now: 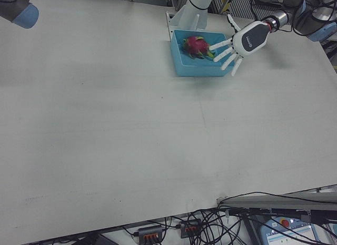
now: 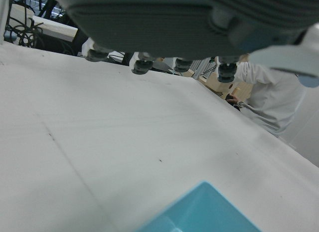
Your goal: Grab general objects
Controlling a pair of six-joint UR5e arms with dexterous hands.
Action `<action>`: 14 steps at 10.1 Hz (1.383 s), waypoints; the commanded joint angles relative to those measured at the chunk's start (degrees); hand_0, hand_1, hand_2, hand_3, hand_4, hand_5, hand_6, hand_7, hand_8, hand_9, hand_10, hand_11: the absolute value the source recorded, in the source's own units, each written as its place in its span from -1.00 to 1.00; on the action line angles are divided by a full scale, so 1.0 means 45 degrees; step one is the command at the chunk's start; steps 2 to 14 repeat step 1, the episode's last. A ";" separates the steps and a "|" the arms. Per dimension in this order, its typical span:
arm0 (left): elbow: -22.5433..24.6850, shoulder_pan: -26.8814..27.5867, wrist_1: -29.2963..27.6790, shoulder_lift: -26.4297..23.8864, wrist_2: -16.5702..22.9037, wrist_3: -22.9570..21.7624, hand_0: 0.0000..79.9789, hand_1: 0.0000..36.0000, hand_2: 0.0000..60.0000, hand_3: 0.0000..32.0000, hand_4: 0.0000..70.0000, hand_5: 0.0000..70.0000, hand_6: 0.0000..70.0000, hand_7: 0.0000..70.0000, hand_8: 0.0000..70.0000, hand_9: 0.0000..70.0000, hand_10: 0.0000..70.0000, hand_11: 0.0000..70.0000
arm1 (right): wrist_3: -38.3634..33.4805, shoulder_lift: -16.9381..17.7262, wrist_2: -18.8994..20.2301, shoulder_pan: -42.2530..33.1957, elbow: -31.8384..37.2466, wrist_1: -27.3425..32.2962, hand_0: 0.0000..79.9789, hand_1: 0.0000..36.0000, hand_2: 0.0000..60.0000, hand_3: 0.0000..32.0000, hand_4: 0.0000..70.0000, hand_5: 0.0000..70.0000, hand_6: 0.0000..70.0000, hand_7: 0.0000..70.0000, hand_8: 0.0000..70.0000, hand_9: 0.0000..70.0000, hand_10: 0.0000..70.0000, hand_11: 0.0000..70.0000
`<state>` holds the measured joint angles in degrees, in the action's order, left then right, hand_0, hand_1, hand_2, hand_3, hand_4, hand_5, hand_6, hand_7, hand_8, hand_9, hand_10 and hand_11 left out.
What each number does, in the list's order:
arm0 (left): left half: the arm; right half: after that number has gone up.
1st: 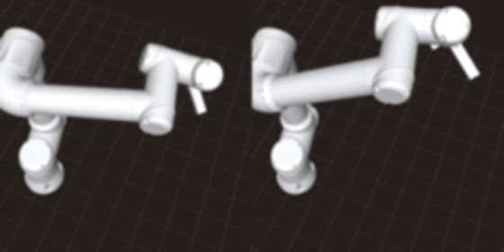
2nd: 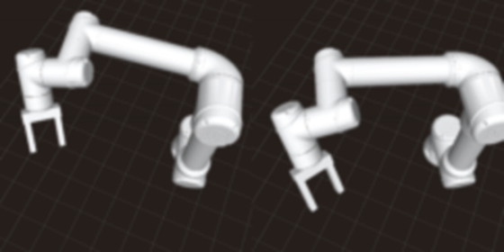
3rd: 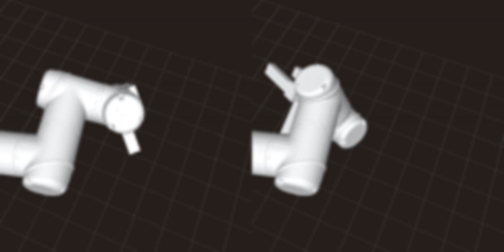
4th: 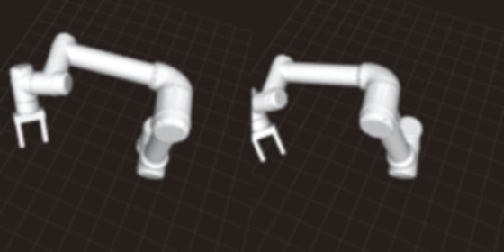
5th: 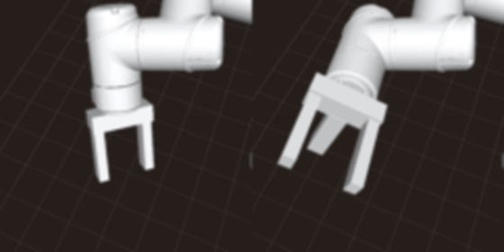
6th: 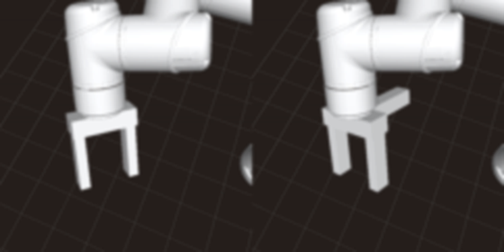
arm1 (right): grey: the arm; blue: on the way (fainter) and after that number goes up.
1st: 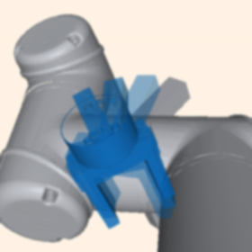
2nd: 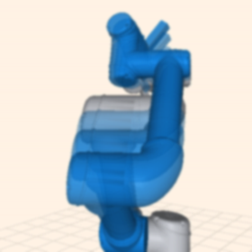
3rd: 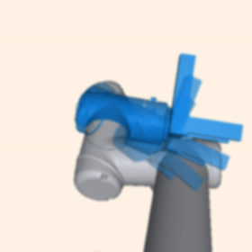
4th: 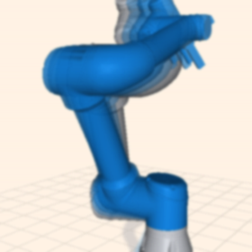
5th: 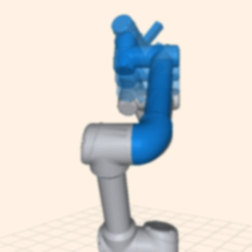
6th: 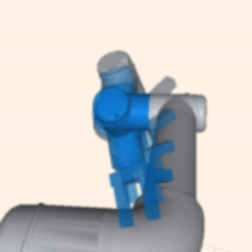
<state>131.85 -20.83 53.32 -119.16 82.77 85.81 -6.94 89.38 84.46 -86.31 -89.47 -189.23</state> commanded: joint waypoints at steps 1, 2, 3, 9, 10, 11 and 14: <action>-0.1249 -0.3077 -0.0205 -0.0785 0.0084 -0.0007 -0.80 -1.00 -1.00 0.50 -1.00 -0.77 -1.00 -0.80 -0.76 -1.00 -1.00 -1.00 | 0.0000 0.0000 0.0000 -0.0001 0.0000 0.0000 -1.00 -1.00 -1.00 -1.00 -1.00 -1.00 -1.00 -1.00 -1.00 -1.00 -1.00 -1.00; -0.1249 -0.3077 -0.0205 -0.0785 0.0084 -0.0007 -0.80 -1.00 -1.00 0.50 -1.00 -0.77 -1.00 -0.80 -0.76 -1.00 -1.00 -1.00 | 0.0000 0.0000 0.0000 -0.0001 0.0000 0.0000 -1.00 -1.00 -1.00 -1.00 -1.00 -1.00 -1.00 -1.00 -1.00 -1.00 -1.00 -1.00; -0.1249 -0.3077 -0.0205 -0.0785 0.0084 -0.0007 -0.80 -1.00 -1.00 0.50 -1.00 -0.77 -1.00 -0.80 -0.76 -1.00 -1.00 -1.00 | 0.0000 0.0000 0.0000 -0.0001 0.0000 0.0000 -1.00 -1.00 -1.00 -1.00 -1.00 -1.00 -1.00 -1.00 -1.00 -1.00 -1.00 -1.00; -0.1249 -0.3077 -0.0205 -0.0785 0.0084 -0.0007 -0.80 -1.00 -1.00 0.50 -1.00 -0.77 -1.00 -0.80 -0.76 -1.00 -1.00 -1.00 | 0.0000 0.0000 0.0000 -0.0001 0.0000 0.0000 -1.00 -1.00 -1.00 -1.00 -1.00 -1.00 -1.00 -1.00 -1.00 -1.00 -1.00 -1.00; -0.1249 -0.3077 -0.0205 -0.0785 0.0084 -0.0007 -0.80 -1.00 -1.00 0.50 -1.00 -0.77 -1.00 -0.80 -0.76 -1.00 -1.00 -1.00 | 0.0000 0.0000 0.0000 -0.0001 0.0000 0.0000 -1.00 -1.00 -1.00 -1.00 -1.00 -1.00 -1.00 -1.00 -1.00 -1.00 -1.00 -1.00; -0.1249 -0.3077 -0.0205 -0.0785 0.0084 -0.0007 -0.80 -1.00 -1.00 0.50 -1.00 -0.77 -1.00 -0.80 -0.76 -1.00 -1.00 -1.00 | 0.0000 0.0000 0.0000 -0.0001 0.0000 0.0000 -1.00 -1.00 -1.00 -1.00 -1.00 -1.00 -1.00 -1.00 -1.00 -1.00 -1.00 -1.00; -0.1249 -0.3077 -0.0205 -0.0785 0.0084 -0.0007 -0.80 -1.00 -1.00 0.50 -1.00 -0.77 -1.00 -0.80 -0.76 -1.00 -1.00 -1.00 | 0.0000 0.0000 0.0000 -0.0001 0.0000 0.0000 -1.00 -1.00 -1.00 -1.00 -1.00 -1.00 -1.00 -1.00 -1.00 -1.00 -1.00 -1.00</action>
